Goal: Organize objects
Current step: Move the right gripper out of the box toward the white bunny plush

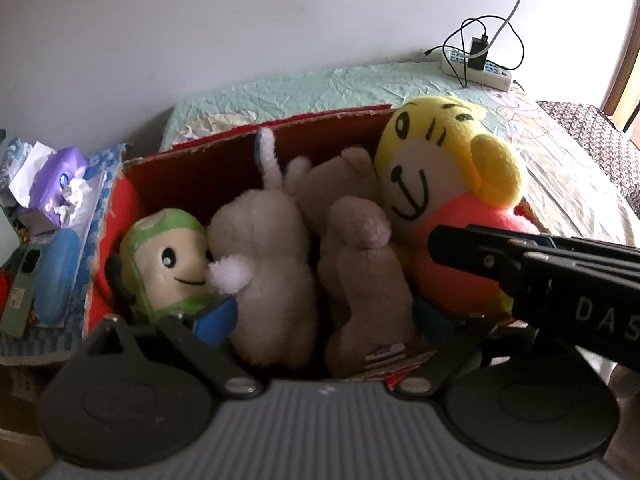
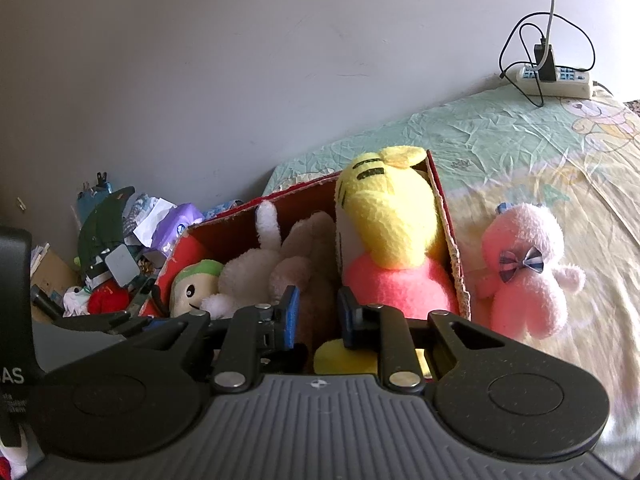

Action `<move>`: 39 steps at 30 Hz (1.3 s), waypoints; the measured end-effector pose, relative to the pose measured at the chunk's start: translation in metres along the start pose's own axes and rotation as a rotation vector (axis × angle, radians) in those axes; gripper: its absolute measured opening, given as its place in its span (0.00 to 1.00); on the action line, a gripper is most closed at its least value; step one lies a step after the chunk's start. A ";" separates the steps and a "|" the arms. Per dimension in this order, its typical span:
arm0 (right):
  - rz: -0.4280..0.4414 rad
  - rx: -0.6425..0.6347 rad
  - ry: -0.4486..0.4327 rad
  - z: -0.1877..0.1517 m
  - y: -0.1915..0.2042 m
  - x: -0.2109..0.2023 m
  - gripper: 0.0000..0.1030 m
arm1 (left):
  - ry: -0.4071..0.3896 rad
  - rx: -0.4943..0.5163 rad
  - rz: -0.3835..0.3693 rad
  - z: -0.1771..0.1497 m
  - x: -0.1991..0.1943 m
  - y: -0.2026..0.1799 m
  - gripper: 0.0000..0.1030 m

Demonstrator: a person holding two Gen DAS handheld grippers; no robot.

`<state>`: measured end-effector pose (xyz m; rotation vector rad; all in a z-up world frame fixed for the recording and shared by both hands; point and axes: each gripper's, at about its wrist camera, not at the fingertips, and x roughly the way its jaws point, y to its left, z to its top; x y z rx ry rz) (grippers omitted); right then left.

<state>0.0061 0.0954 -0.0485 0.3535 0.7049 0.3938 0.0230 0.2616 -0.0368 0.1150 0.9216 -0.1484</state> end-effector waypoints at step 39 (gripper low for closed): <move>0.049 0.034 -0.028 0.004 -0.015 -0.017 0.22 | -0.005 -0.059 0.029 0.004 -0.007 0.007 0.99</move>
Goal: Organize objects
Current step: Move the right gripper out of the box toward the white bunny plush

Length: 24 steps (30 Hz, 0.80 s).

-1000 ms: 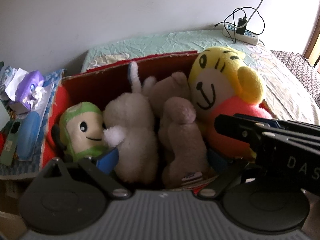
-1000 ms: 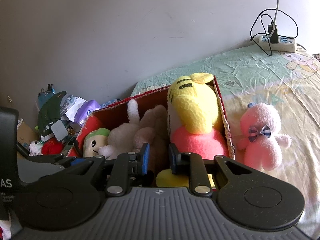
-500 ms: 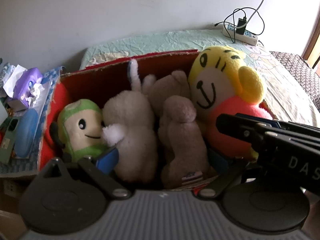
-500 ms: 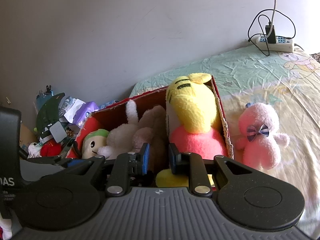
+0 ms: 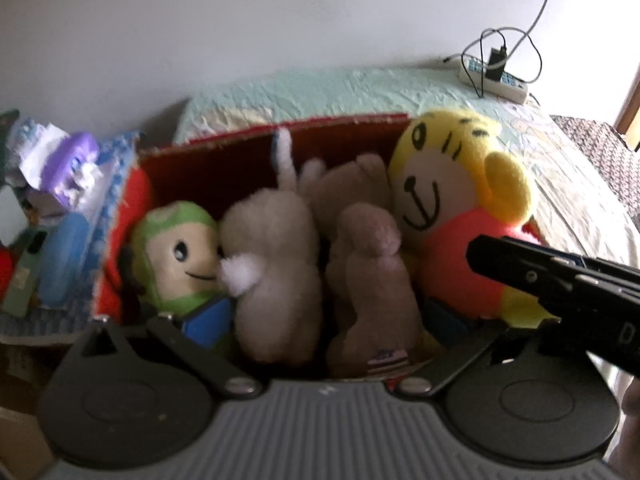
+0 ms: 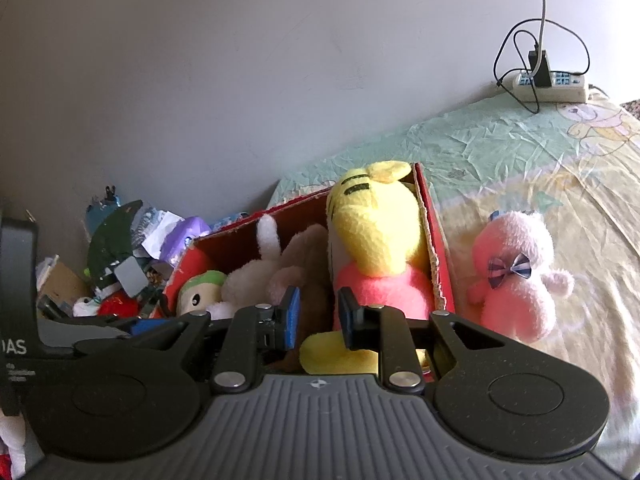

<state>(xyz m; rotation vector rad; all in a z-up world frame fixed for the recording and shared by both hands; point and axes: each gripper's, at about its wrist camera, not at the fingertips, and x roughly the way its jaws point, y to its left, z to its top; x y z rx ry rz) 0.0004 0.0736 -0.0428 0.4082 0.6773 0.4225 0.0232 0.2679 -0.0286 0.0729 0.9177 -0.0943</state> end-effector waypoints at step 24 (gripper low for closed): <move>0.267 -0.109 0.147 0.027 -0.049 -0.032 0.23 | -0.027 -0.186 0.240 -0.013 -0.055 -0.052 0.99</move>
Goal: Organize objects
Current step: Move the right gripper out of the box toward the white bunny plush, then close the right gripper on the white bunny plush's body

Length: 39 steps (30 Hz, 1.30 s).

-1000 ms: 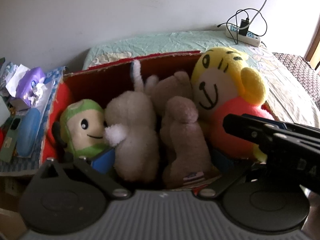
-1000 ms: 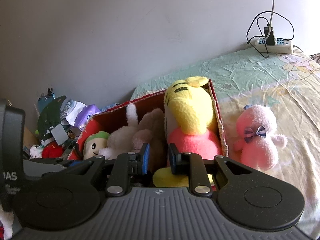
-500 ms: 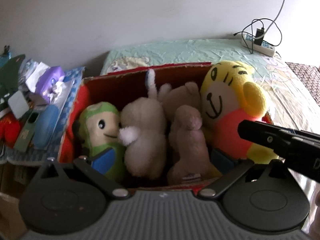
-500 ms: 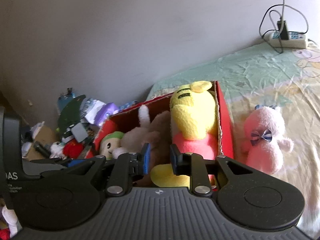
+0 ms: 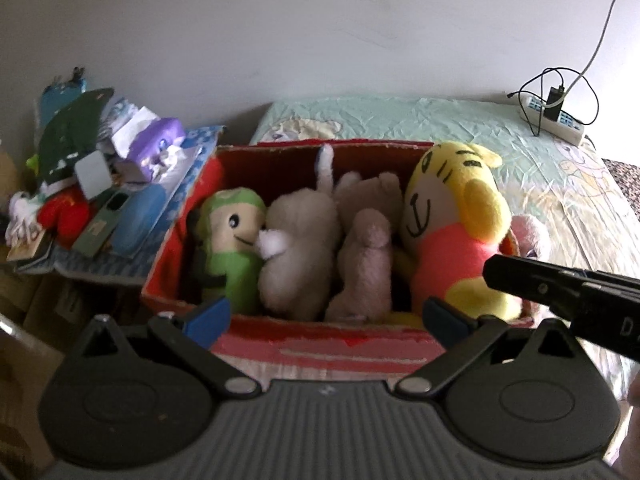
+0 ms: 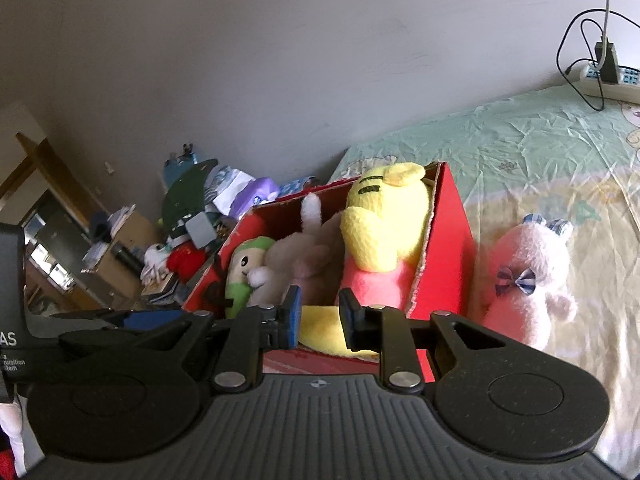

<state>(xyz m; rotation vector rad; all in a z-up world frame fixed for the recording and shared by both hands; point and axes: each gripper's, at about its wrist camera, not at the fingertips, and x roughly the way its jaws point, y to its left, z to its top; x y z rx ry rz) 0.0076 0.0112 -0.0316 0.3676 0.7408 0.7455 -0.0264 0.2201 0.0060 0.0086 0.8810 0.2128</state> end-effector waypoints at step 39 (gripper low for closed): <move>-0.151 0.198 0.102 -0.027 -0.143 -0.035 0.29 | 0.252 0.124 -0.218 -0.060 0.053 -0.155 0.93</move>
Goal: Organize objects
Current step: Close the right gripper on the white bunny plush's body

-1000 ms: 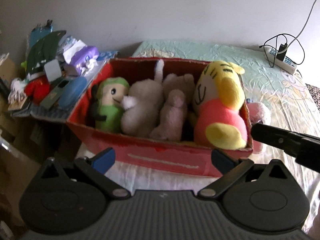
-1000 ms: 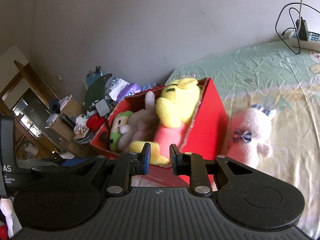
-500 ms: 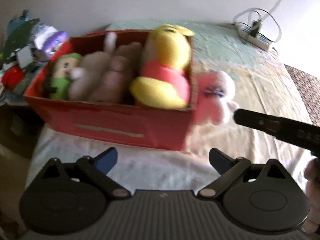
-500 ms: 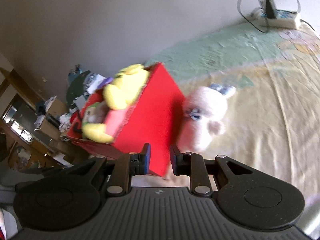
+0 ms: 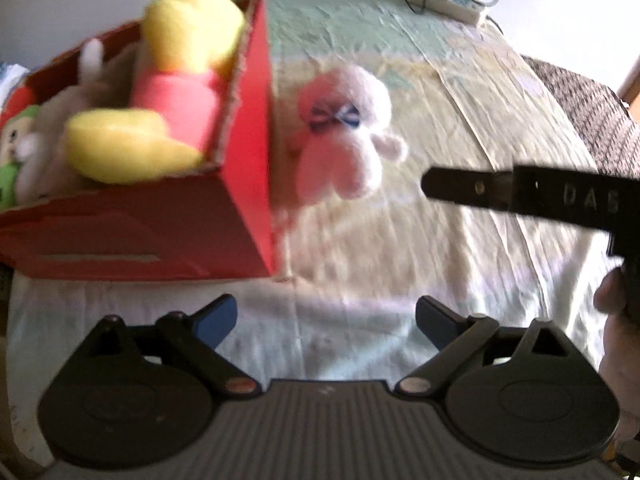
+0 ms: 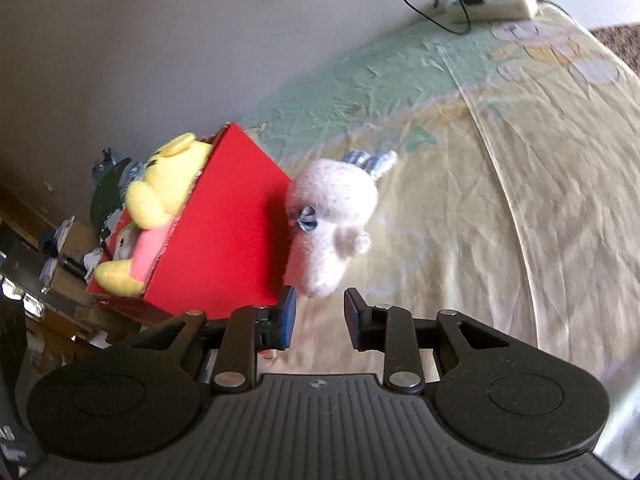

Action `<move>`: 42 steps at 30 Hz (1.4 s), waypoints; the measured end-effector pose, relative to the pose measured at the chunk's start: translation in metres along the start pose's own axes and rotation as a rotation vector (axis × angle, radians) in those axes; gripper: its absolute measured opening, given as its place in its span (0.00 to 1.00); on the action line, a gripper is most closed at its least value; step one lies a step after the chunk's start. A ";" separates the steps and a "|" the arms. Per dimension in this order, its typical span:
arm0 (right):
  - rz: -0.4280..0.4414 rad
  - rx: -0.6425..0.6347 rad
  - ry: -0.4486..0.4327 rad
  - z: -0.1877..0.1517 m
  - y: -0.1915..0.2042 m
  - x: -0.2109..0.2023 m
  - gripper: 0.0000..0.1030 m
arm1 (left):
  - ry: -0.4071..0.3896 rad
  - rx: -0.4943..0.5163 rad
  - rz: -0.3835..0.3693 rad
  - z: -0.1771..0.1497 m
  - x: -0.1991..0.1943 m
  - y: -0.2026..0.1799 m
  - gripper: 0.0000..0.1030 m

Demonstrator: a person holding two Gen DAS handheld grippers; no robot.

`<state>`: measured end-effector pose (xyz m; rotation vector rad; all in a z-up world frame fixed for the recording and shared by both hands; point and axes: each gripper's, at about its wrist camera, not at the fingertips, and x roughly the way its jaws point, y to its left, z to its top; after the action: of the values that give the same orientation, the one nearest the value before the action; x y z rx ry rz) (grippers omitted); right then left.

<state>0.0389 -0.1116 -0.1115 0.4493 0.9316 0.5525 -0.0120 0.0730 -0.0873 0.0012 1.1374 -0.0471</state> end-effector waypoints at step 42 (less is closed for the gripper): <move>0.057 -0.005 0.111 -0.041 -0.037 -0.036 0.30 | -0.122 0.223 -0.225 -0.024 -0.021 -0.033 0.93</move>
<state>-0.0035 -0.1578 -0.1320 0.4451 1.0258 0.6371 -0.0438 0.0418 -0.0777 0.0679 1.0018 -0.3691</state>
